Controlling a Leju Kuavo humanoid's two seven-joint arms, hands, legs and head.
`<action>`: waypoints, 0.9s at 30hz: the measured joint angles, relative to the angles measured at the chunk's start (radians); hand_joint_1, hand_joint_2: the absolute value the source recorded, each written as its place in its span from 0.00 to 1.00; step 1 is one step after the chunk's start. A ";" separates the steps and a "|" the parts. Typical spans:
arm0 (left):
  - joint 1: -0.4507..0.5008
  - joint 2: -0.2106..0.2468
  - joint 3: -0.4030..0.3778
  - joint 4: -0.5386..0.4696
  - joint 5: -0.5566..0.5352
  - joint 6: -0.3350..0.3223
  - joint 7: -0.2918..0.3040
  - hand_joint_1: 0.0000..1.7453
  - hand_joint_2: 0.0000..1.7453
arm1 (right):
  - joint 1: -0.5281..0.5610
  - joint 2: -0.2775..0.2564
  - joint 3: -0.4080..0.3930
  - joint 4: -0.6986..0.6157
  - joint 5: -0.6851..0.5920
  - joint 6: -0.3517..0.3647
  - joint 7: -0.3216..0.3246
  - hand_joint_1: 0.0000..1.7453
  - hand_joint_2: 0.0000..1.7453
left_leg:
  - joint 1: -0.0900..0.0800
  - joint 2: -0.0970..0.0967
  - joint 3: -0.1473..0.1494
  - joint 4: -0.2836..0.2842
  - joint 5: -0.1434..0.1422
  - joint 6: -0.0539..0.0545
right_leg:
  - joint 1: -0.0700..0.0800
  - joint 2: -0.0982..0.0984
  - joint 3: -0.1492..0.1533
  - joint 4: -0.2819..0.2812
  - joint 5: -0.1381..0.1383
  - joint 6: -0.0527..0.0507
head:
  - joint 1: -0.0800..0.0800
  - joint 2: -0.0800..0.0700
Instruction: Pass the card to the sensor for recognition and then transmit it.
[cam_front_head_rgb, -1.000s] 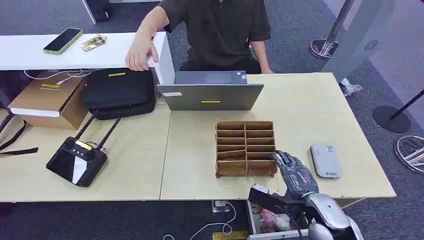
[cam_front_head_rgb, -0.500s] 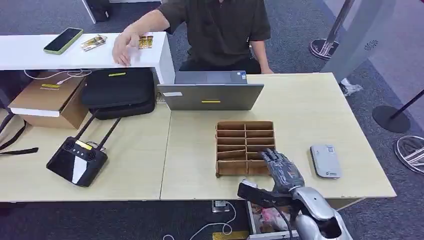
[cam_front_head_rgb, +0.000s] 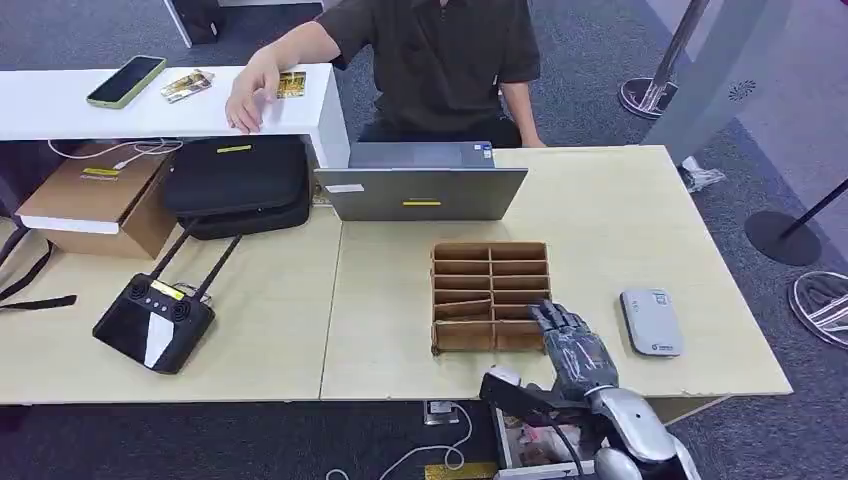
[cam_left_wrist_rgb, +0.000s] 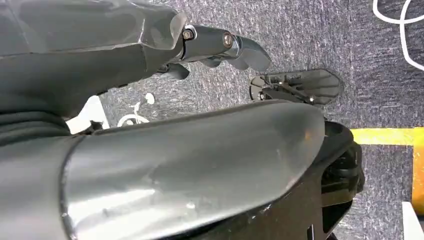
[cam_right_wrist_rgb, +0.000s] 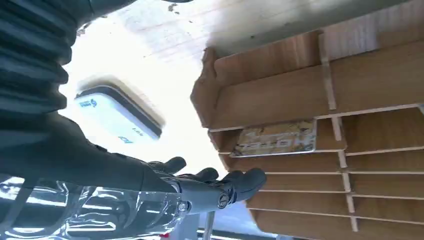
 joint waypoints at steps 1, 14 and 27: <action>0.000 0.000 0.000 0.000 -0.001 0.000 0.000 0.00 0.00 | 0.006 0.000 -0.002 -0.007 0.002 -0.001 0.002 0.00 1.00 | 0.000 0.000 0.000 0.000 0.000 0.000 | 0.000 0.000 0.000 0.000 0.000 0.000 | 0.000 0.000; 0.000 0.000 0.000 0.000 -0.008 0.000 0.000 0.00 0.00 | 0.041 0.000 -0.024 -0.059 0.007 -0.013 -0.002 0.00 1.00 | 0.000 0.000 0.000 0.000 0.000 0.000 | 0.000 0.000 0.000 0.000 0.000 0.000 | 0.000 0.000; -0.001 0.004 0.000 0.000 -0.016 -0.017 -0.002 0.00 0.00 | 0.050 0.002 -0.025 -0.052 0.008 -0.037 -0.056 0.00 1.00 | 0.000 0.000 0.000 0.000 0.000 0.000 | 0.000 0.000 0.000 0.000 0.000 0.000 | 0.000 0.000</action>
